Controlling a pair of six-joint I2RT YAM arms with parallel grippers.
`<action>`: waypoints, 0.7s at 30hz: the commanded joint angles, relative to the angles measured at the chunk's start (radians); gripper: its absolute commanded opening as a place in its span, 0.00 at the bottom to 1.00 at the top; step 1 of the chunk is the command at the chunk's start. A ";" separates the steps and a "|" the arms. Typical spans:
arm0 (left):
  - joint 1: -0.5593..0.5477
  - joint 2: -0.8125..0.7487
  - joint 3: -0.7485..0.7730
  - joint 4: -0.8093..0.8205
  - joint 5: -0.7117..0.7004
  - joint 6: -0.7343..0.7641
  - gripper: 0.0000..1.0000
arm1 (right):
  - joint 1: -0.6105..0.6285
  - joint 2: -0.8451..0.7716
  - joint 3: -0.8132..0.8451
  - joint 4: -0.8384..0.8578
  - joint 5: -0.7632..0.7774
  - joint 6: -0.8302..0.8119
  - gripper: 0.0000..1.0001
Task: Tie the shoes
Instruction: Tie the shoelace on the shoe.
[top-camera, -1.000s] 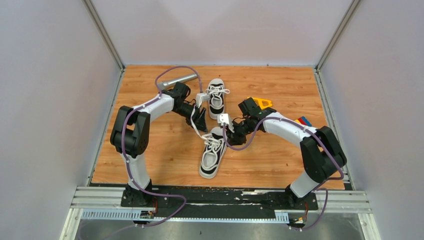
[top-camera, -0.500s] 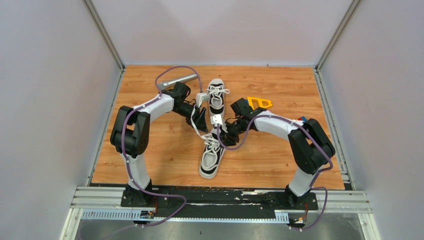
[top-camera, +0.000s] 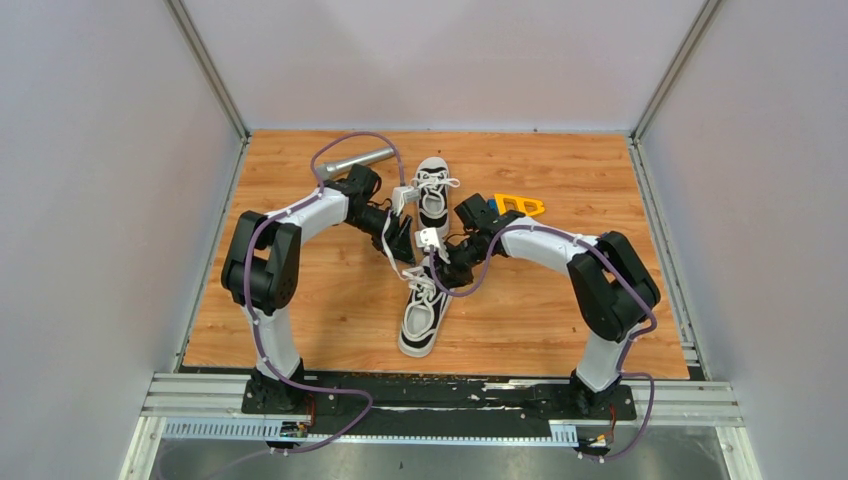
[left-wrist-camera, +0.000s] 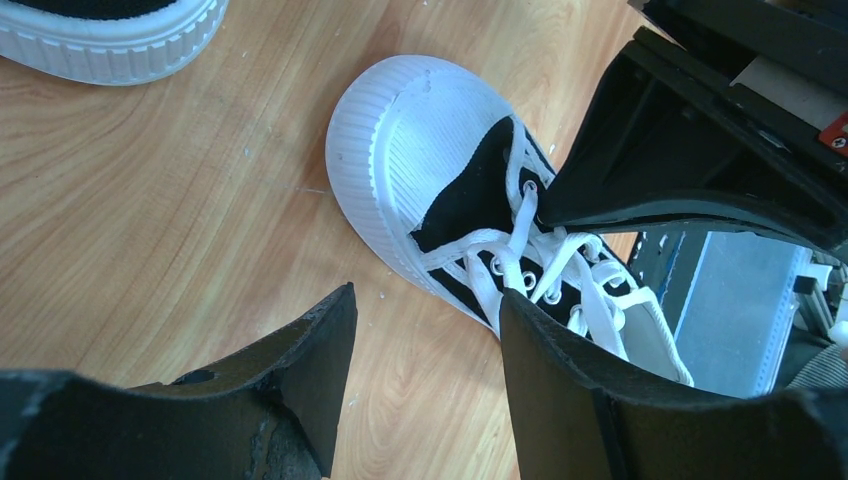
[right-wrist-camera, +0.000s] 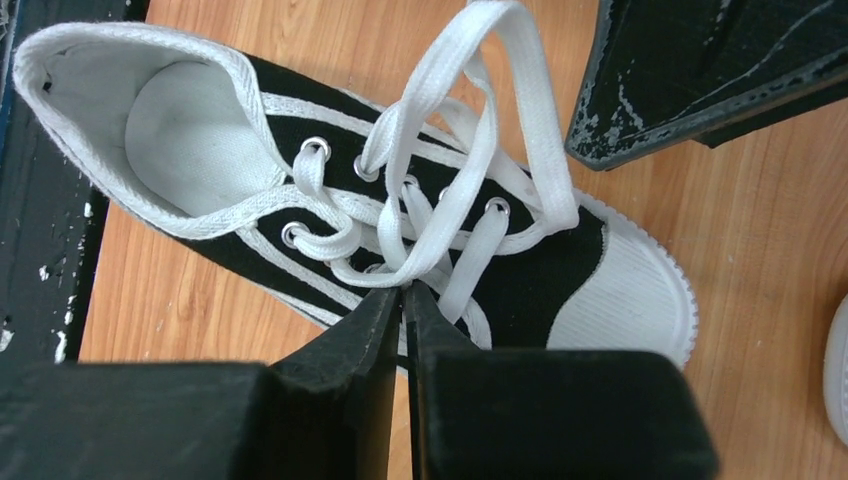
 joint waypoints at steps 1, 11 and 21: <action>0.005 0.008 0.030 -0.001 0.020 -0.001 0.62 | -0.001 -0.017 0.031 -0.072 0.004 -0.029 0.06; 0.010 -0.020 0.012 0.019 -0.018 -0.020 0.65 | -0.090 -0.169 -0.032 -0.236 0.075 -0.083 0.00; 0.061 -0.126 -0.084 0.143 -0.234 -0.265 0.98 | -0.117 -0.202 -0.084 -0.262 0.138 -0.049 0.00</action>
